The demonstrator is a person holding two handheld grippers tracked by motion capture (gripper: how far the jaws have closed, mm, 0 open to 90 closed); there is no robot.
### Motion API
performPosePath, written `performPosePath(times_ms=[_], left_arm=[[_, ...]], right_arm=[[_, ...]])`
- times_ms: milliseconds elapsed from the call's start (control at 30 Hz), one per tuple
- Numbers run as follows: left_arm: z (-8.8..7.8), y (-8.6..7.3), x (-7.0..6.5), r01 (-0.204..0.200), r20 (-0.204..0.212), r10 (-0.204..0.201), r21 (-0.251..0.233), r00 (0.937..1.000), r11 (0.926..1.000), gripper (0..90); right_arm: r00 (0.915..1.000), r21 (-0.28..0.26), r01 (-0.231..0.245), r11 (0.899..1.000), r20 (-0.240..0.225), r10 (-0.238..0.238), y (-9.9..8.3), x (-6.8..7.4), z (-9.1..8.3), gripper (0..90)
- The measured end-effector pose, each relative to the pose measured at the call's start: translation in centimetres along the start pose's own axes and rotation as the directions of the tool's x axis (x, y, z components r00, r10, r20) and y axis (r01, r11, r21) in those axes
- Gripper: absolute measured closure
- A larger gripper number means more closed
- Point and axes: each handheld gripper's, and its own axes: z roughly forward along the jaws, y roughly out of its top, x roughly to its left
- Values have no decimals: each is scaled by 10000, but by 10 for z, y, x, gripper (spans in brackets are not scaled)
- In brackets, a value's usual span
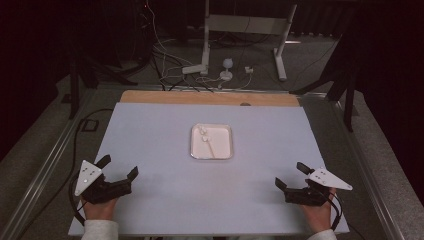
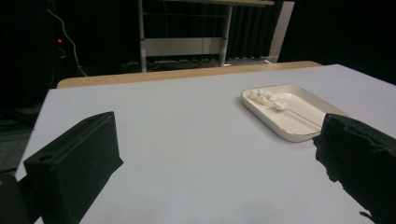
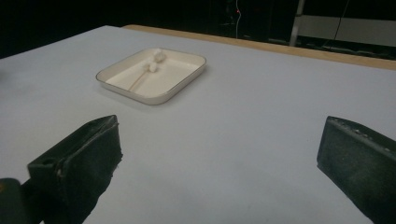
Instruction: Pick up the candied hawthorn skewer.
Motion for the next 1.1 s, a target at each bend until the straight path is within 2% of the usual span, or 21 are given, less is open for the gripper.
performPosePath(times_ms=[100,233,400,433,500,633,667,700,833,1000,1067,1100], left_arm=[[-1,-2,1,30,-10,-30,-46,10000,10000,5],[-2,-4,3,319,-180,-321,-115,9993,9994,5],[1,1,-1,244,-10,-244,-280,9997,9993,5],[4,3,-2,397,178,-394,-154,9991,9991,5],[6,4,-3,406,199,-405,-40,9990,9992,5],[11,10,-9,266,429,-270,112,9987,9996,5],[13,12,-10,246,512,-251,110,9984,9996,5],[18,16,-13,261,708,-284,335,9971,9991,5],[27,20,-17,86,936,-142,598,9955,9982,5],[45,29,-23,80,1219,-155,624,9924,9980,5],[56,36,-29,-149,1263,70,618,9920,9980,5],[56,36,-29,-149,1263,70,618,9920,9980,5]], right_arm=[[10000,58,0,10000,10,-1,0,1,2,0],[10000,203,-36,9998,38,36,0,3,3,0],[9996,359,292,9989,55,-294,0,11,4,0],[9996,378,268,9989,45,-269,0,11,4,0],[9996,385,259,9989,64,-262,0,12,4,0],[9996,228,197,9995,217,-202,1,12,0,0],[9995,233,192,9995,234,-198,1,12,0,0],[9995,237,170,9996,249,-176,1,11,-1,0],[9993,215,167,9996,318,-174,0,11,-2,0],[9991,282,183,9994,376,-194,-1,11,-1,0],[9988,339,253,9991,415,-267,-1,11,-1,0],[9985,370,292,9989,443,-308,-1,11,0,0]])
